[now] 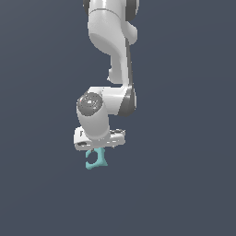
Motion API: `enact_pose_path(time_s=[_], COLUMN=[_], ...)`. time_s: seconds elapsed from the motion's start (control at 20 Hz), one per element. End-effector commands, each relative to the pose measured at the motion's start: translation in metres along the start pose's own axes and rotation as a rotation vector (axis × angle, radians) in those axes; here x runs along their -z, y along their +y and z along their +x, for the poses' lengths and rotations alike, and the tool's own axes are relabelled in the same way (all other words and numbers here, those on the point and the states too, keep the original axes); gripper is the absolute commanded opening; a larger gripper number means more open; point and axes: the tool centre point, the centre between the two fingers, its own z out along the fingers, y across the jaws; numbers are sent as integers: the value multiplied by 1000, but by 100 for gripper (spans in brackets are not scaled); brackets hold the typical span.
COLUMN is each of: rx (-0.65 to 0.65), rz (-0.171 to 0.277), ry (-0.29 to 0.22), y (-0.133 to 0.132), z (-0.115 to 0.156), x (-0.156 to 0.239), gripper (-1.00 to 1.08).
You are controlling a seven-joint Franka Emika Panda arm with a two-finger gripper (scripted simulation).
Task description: Pick up the object and move it to a goal position.
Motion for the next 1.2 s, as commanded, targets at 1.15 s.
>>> enact_pose_path(time_s=[1.15], rx=[46], rz=[-15], ry=[8], y=[39], z=[13], x=[-65], gripper=[100])
